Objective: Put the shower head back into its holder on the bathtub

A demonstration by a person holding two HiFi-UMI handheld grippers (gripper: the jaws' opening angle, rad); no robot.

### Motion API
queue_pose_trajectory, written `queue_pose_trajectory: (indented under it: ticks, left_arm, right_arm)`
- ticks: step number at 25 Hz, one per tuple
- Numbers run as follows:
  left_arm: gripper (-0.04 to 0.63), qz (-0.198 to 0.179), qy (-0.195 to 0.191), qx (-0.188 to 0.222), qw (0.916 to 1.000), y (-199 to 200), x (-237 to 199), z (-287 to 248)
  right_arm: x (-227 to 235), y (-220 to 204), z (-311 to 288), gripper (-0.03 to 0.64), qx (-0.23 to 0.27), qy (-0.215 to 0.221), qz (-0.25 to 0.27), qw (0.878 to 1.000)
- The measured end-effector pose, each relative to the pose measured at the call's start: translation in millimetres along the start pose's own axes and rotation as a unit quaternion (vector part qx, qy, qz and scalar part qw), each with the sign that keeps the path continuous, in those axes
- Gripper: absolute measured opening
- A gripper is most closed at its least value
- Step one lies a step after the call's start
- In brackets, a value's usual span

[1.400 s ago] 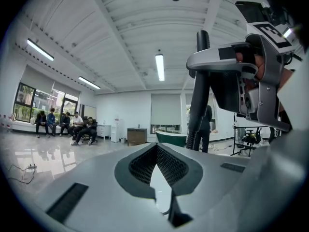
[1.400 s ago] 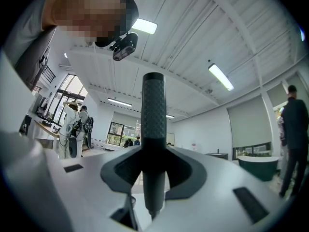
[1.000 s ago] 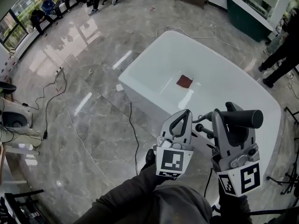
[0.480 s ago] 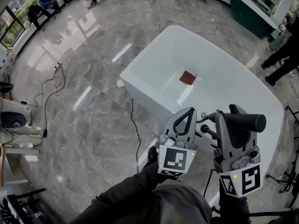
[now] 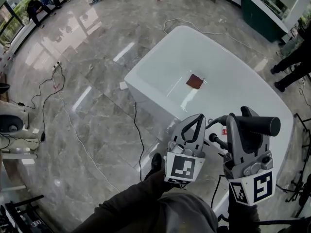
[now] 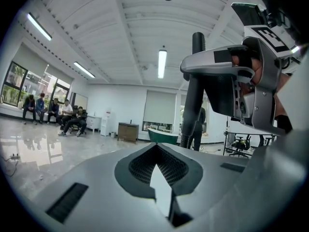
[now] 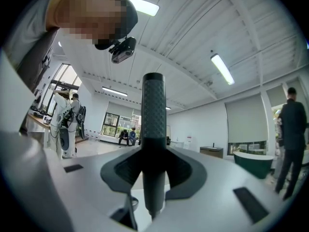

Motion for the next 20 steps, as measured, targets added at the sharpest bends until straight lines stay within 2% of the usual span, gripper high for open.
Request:
queue_pose_trajectory:
  ticks: [9,17,20]
  left_arm:
    - [0.003,0.006,-0.01,-0.002,0.9999,-3.3,-19.4,-8.5]
    - [0.003,0.011,-0.033,-0.011,0.9993,-16.3,-24.9,-17.2]
    - [0.003,0.015,-0.043,-0.013,0.9989,-21.9,-21.9,-22.7]
  right_arm:
    - [-1.9,-2.9,-20.7,0.132,-0.008,-0.009,0.0,1.0]
    - [4.8,-35.2,-21.1,0.132,-0.046,-0.037,-0.008,0.998]
    - [8.1,-35.5,-17.1,0.132,-0.053,-0.046,-0.014,0.997]
Point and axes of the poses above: the fingertips, and each gripper's own axes: z backward along the fingers, x to its right, y out of its top, the point moved 6 cm from there along z, backward along the fingers, and after that the axes turned 10 degrees about -z, right-handed, at the moved point
